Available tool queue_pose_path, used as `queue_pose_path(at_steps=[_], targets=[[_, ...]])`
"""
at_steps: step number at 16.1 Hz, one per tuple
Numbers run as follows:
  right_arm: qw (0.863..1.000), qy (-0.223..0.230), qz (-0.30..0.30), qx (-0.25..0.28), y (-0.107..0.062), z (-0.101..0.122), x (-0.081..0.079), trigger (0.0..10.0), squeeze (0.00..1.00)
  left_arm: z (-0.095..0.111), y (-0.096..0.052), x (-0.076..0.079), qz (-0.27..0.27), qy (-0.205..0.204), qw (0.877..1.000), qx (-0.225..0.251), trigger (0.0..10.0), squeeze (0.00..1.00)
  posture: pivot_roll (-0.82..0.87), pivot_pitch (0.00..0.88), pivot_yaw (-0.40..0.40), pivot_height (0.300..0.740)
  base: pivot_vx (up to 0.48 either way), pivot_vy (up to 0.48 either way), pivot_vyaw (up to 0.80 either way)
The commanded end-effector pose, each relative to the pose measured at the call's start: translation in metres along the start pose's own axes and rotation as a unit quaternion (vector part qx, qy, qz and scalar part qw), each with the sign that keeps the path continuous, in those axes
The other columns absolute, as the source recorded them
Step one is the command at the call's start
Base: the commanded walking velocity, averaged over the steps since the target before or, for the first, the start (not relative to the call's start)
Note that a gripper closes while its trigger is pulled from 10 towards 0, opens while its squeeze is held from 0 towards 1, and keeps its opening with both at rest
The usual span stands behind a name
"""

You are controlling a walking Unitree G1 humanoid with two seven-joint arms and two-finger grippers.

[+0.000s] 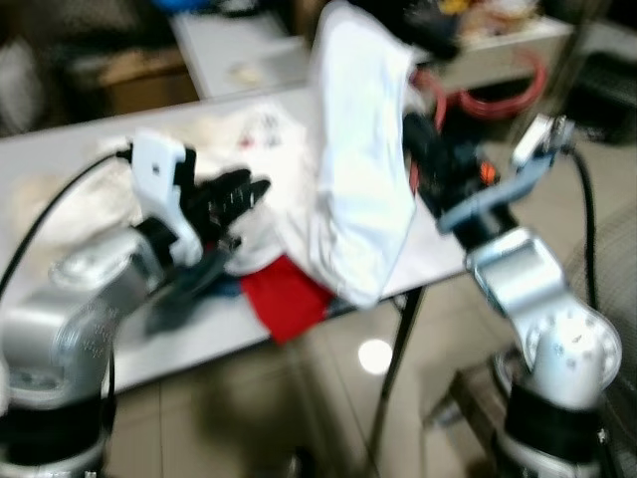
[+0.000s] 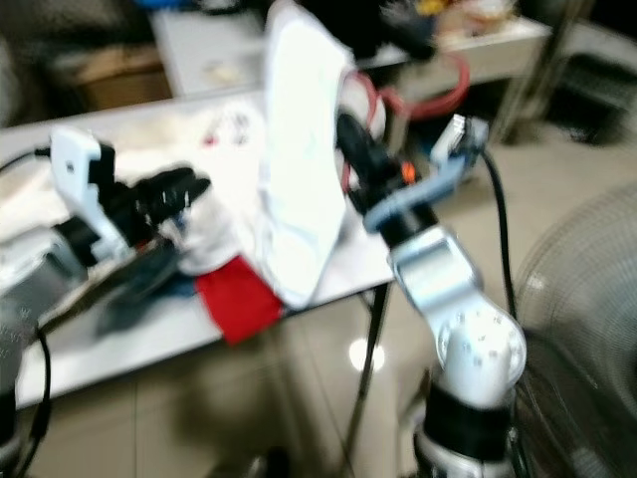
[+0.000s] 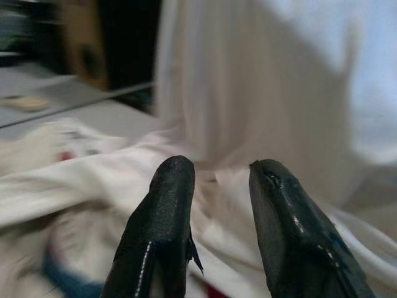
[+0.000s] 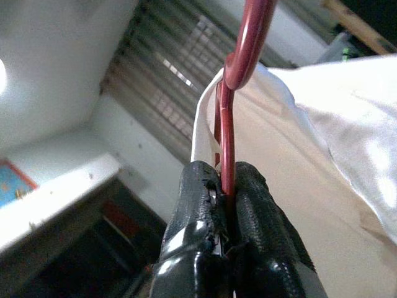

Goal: Hang hanger

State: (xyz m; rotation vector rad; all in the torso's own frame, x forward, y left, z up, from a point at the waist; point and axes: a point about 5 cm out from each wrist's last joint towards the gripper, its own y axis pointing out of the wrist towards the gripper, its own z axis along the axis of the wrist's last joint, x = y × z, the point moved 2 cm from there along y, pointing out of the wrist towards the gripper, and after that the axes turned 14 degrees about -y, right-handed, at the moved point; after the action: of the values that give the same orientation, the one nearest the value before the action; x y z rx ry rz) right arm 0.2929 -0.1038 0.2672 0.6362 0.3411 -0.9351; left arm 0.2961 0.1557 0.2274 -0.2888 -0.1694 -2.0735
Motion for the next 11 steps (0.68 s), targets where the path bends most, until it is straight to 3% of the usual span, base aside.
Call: queue_pose_path(at_steps=[1,4,7,9,11], targets=[[1.000,-0.014,0.014,-0.011,0.004,0.000,-0.011,10.0,0.00,0.001,0.001,-0.005,0.039,0.015,0.999,0.009,10.0,0.00,0.01,0.017,0.030,0.740,0.000,0.000,0.80],[0.999,-0.027,0.040,-0.022,0.006,-0.002,-0.026,10.0,0.00,-0.009,0.005,0.006,0.049,0.026,0.998,0.011,10.0,0.00,0.01,0.017,0.024,0.740,0.000,0.000,0.80],[0.999,-0.021,0.024,-0.039,0.004,-0.013,-0.025,10.0,0.00,-0.011,0.008,0.013,0.045,0.012,0.999,0.021,10.0,0.00,0.02,0.019,0.032,0.740,0.000,0.000,0.80],[0.999,0.011,0.035,-0.033,0.005,-0.012,-0.030,10.0,0.00,-0.008,0.009,0.014,0.040,0.010,0.999,0.022,10.0,0.00,0.02,0.018,0.045,0.740,0.000,0.000,0.80],[0.999,-0.013,0.032,-0.039,0.003,-0.015,-0.027,10.0,0.00,-0.006,0.012,0.014,0.041,0.003,0.999,0.027,10.0,0.00,0.02,0.020,0.052,0.740,0.000,0.000,0.80]])
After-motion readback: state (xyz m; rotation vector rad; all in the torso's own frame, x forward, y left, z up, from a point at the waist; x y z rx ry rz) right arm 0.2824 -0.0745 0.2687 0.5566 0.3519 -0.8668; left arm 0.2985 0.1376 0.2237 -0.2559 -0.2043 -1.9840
